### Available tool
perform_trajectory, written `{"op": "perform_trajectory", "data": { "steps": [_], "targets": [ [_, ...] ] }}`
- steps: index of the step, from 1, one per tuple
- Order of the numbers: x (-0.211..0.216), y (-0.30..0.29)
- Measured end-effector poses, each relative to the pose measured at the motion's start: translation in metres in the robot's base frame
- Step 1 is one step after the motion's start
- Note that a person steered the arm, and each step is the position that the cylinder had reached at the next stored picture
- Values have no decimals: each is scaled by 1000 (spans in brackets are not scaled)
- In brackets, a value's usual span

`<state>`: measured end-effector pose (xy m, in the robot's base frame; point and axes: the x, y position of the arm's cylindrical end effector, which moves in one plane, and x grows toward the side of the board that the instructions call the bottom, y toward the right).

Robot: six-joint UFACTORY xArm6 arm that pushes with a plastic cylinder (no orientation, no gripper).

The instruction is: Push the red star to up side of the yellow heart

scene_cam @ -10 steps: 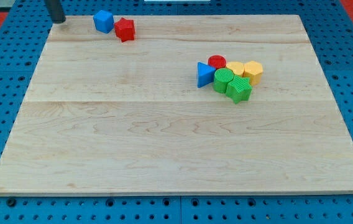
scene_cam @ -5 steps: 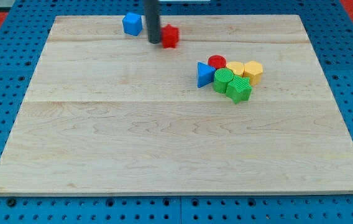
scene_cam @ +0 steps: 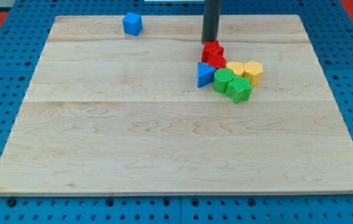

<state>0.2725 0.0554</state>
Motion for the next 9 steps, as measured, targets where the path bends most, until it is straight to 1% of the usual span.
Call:
{"op": "perform_trajectory", "data": {
  "steps": [1,2,3,4,5,6,7,8,9],
  "targets": [
    [12,-39],
    [41,-20],
    [28,-9],
    [24,5],
    [28,33],
    [42,33],
    [30,29],
    [9,63],
    [17,91]
  ]
}}
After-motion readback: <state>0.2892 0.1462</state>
